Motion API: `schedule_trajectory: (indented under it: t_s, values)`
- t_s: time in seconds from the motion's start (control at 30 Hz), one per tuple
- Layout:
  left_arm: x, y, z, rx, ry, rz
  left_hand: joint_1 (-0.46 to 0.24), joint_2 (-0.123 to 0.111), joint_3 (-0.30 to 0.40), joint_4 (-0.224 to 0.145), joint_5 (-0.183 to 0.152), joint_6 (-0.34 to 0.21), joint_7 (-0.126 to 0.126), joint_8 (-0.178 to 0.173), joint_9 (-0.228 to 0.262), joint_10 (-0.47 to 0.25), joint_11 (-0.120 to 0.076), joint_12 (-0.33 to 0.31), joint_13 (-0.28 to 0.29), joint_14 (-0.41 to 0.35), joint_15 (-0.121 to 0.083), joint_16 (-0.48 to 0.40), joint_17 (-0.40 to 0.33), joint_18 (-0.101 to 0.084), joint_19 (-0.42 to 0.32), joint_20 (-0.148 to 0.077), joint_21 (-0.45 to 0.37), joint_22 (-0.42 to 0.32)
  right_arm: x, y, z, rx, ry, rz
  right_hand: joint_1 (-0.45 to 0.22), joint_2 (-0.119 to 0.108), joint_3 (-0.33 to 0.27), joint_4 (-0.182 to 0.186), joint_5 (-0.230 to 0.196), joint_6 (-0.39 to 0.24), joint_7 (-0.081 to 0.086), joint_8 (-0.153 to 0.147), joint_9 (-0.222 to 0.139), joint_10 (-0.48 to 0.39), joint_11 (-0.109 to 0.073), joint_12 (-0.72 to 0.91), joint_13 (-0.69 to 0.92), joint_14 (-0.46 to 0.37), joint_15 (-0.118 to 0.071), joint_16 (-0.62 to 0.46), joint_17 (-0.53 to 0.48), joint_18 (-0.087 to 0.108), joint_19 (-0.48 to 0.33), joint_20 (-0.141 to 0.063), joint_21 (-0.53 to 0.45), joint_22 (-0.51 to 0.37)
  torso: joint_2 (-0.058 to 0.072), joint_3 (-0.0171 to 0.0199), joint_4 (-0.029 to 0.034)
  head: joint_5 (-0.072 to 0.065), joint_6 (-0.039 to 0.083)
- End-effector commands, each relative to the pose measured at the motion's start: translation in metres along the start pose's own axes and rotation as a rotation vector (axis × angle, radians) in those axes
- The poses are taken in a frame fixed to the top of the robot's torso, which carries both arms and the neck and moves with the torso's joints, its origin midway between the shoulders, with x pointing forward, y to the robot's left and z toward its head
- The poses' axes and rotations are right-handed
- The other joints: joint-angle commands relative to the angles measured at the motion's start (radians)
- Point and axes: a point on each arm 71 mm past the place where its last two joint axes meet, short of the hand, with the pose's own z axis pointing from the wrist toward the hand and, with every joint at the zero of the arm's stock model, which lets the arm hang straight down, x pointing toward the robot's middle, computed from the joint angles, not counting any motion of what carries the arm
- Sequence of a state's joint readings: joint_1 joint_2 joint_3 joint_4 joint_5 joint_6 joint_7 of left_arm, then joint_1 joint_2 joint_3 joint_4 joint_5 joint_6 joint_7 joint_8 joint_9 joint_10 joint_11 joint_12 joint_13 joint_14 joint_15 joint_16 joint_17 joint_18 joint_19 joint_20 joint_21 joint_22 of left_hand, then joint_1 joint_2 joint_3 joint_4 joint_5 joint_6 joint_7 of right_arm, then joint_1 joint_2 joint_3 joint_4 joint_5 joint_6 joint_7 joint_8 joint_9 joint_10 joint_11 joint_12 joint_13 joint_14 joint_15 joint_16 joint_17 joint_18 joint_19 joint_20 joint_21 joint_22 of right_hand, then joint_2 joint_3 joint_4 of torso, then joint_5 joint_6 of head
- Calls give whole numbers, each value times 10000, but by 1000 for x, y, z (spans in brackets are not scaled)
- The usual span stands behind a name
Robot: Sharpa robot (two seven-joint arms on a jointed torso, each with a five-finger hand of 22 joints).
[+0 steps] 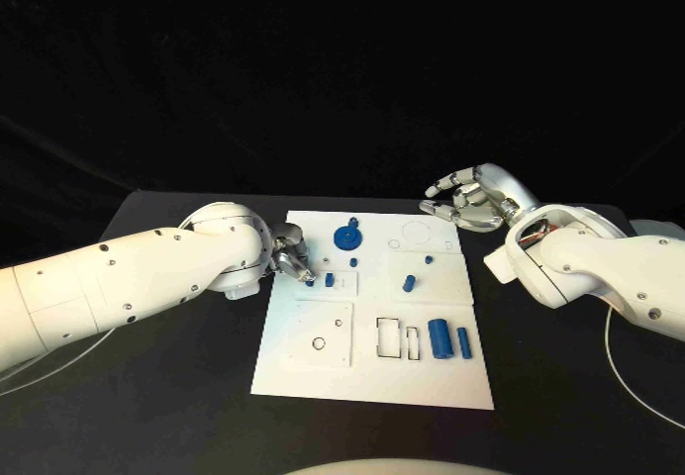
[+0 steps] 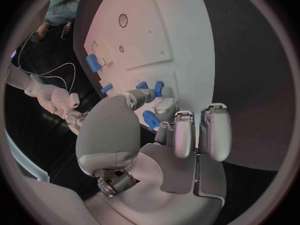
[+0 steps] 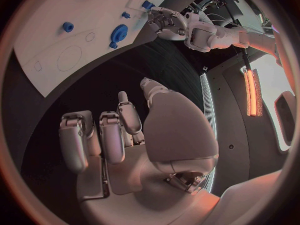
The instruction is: Assemble the parts on the task board
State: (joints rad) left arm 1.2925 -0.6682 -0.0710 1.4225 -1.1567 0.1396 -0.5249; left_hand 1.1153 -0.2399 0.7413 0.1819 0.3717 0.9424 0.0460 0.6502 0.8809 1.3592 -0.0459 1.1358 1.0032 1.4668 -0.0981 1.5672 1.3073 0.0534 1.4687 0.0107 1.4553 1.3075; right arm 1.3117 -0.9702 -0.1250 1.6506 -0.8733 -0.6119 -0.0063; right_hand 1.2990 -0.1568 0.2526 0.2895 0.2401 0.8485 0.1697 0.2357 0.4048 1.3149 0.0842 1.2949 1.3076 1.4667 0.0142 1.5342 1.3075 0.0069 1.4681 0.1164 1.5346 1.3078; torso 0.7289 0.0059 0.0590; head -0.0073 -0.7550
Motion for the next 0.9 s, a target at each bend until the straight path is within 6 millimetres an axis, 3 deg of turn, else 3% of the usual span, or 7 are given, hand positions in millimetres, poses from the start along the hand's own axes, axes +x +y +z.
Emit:
schedule_trajectory:
  t_s: [0.03,0.2,0.63,0.9]
  values:
    - [5,-3,1,92,333,89,-176,3,753,-858,-37,174,-267,32,19,62,-45,-46,-22,1040,-68,36,2635,-83,174,-80,70,614,0,1,0,-130,11,-9,-106,17,49,-25,32,-62,-32,65,12,-67,-12,-39,-1,837,-66,-46,1902,36,827,-52,-36,2391,2,2,-1,-26,-12]
    - [4,-2,2,38,325,75,-465,1,272,-595,-104,253,-317,5,34,61,-83,-41,-7,1040,-101,36,2635,-90,188,-108,82,648,0,1,0,-131,1,-8,-106,17,49,-25,32,-62,-32,65,12,-67,-12,-39,-1,837,-66,-46,1902,36,827,-52,-36,2391,0,0,13,-43,-10]
    - [3,1,4,-88,379,90,-697,7,-177,-305,-128,323,-334,-48,28,47,-96,-34,10,1040,-115,36,2635,-105,216,-123,113,716,-1,0,-1,-130,-28,-15,-129,12,44,-18,27,-69,-31,67,11,-76,-11,-49,-10,831,-66,-60,1879,40,819,-52,-52,2381,-11,-11,16,-47,-34]
    - [3,3,5,-124,360,60,-990,-29,-1079,179,-169,440,-338,-106,33,43,-98,-9,39,1040,-118,36,2635,-114,235,-125,129,763,-1,0,-1,-147,-68,-18,-175,3,29,-6,20,-86,-28,66,9,-106,-8,-80,-40,802,-65,-121,1776,73,756,-53,-180,2305,-9,-8,19,-61,-13]
